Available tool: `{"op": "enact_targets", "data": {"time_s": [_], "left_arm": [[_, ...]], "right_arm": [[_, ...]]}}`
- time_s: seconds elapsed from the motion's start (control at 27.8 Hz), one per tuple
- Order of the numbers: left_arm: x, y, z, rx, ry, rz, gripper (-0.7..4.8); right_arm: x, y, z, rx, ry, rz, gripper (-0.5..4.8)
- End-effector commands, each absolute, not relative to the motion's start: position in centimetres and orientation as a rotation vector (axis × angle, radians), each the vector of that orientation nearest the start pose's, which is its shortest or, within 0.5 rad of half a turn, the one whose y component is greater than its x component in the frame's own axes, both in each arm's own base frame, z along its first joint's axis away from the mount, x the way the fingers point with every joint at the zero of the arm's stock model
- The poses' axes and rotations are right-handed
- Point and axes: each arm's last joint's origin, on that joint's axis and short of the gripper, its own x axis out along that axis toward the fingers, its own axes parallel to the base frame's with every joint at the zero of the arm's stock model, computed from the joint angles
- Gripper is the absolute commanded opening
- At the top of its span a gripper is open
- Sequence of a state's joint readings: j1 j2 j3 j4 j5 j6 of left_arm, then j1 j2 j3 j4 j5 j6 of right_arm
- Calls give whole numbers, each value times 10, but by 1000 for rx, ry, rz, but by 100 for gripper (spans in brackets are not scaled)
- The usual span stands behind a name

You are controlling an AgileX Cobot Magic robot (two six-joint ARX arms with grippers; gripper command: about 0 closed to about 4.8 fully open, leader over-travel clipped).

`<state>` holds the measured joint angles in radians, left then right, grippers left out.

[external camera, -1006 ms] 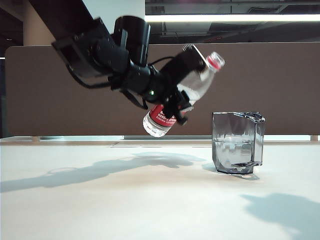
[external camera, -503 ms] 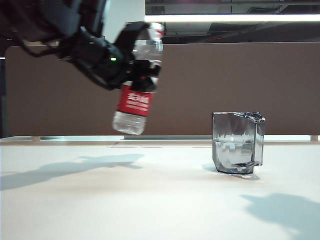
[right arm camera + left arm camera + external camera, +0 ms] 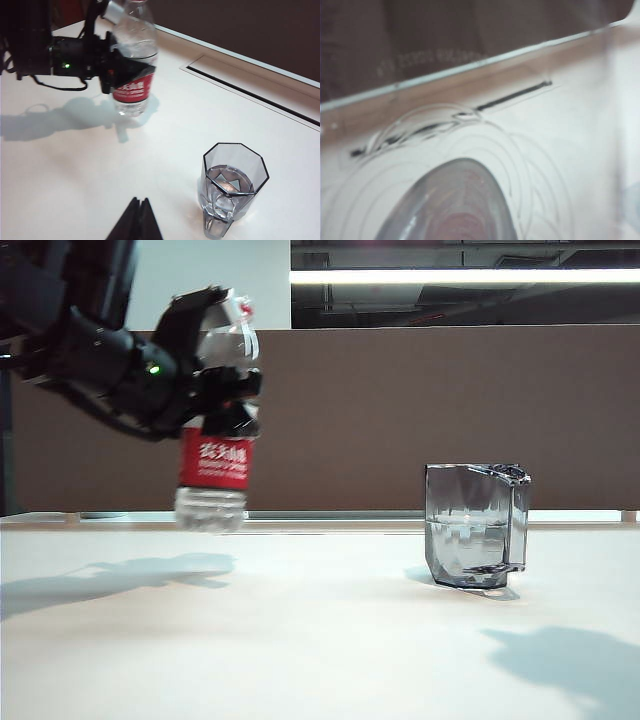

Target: Pick up the mineral water bottle with the left hand on the table and pour water into the mug until it's half full.

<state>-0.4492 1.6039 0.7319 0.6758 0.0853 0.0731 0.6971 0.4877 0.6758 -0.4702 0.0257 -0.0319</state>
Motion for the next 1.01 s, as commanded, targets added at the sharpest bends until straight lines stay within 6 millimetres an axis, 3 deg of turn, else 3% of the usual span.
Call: {"op": "enact_targets", "data": {"time_s": [0.04, 0.43, 0.75, 1.01], "left_arm": [[289, -136, 203, 79, 101, -525, 120], [263, -121, 173, -3, 79, -512, 120], [267, -123, 160, -2, 81, -512, 120], [267, -123, 163, -7, 49, -514, 120]], "right_arm": [[84, 69, 309, -125, 234, 674, -6], [84, 69, 309, -125, 234, 675, -5], [84, 69, 309, -124, 233, 675, -5], [84, 69, 309, -125, 234, 674, -6]]}}
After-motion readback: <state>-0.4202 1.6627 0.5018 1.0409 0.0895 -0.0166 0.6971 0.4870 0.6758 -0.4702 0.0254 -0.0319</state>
